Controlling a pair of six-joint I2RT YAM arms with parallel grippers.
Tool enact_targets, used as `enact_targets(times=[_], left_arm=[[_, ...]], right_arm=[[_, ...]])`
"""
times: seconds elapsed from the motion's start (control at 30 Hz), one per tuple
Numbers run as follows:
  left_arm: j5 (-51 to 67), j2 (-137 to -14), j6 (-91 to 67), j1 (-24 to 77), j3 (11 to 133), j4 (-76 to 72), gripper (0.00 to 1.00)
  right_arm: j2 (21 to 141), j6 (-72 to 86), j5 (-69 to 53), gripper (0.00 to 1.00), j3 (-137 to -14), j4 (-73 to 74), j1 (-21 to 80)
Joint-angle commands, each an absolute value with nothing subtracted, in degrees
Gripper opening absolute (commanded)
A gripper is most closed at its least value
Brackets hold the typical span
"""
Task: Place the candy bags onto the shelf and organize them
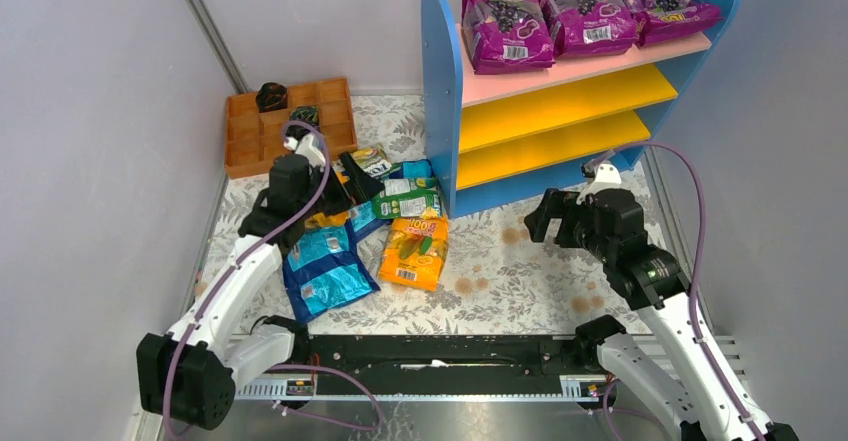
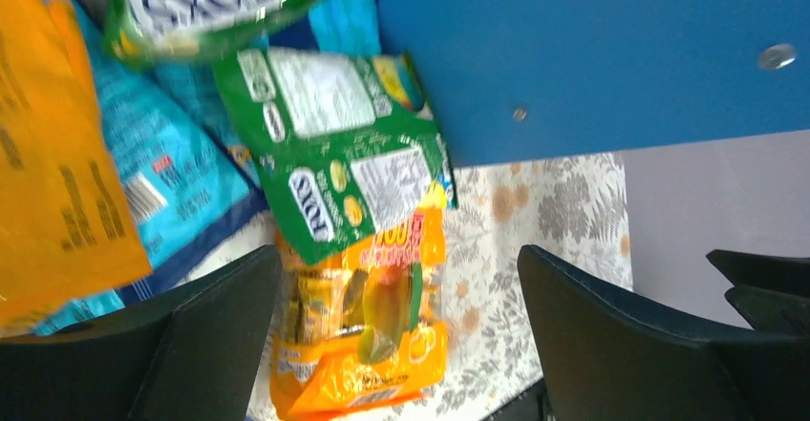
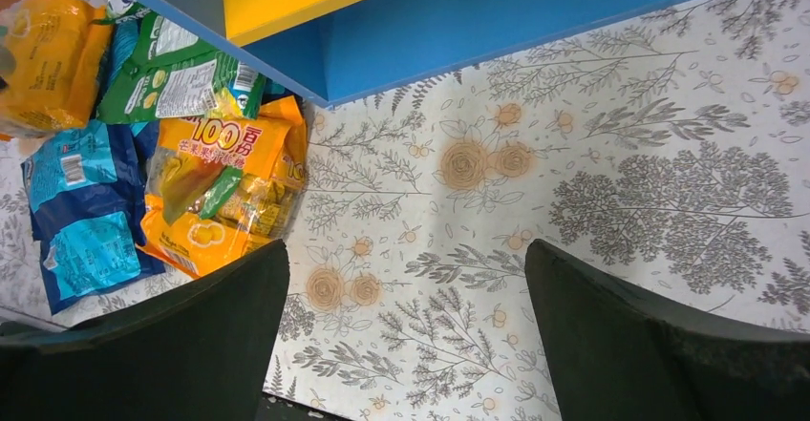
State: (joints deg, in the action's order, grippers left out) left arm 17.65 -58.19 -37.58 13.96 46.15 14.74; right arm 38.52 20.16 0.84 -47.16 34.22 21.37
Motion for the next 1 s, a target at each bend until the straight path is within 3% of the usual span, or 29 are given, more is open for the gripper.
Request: enact_targets(times=[0.0, 0.17, 0.47, 0.77, 0.83, 0.97], left_arm=[[23.66, -57.69, -44.55, 14.07, 41.23, 8.14, 0.99], [21.42, -56.58, -49.83, 18.15, 33.95, 4.16, 0.96], [5.18, -50.76, -58.50, 29.77, 24.00, 3.41, 0.90], [1.11, -56.29, -57.41, 39.80, 22.74, 6.07, 0.88], [1.11, -58.13, -57.14, 40.86, 22.39, 5.01, 0.82], [3.54, -62.25, -60.53, 44.93, 21.21, -2.03, 0.60]], right_arm=[[38.32, 22.06, -2.38, 1.00, -45.32, 29.70, 21.18], [40.39, 22.34, -9.39, 1.00, -42.94, 25.94, 21.10], [47.43, 26.02, -20.02, 1.00, -39.01, 20.54, 21.17], [49.11, 27.42, -21.98, 1.00, -36.40, 18.54, 21.18], [49.37, 27.62, -21.98, 1.00, -36.15, 18.31, 21.18], [49.74, 27.84, -21.92, 1.00, -36.12, 18.19, 21.18]])
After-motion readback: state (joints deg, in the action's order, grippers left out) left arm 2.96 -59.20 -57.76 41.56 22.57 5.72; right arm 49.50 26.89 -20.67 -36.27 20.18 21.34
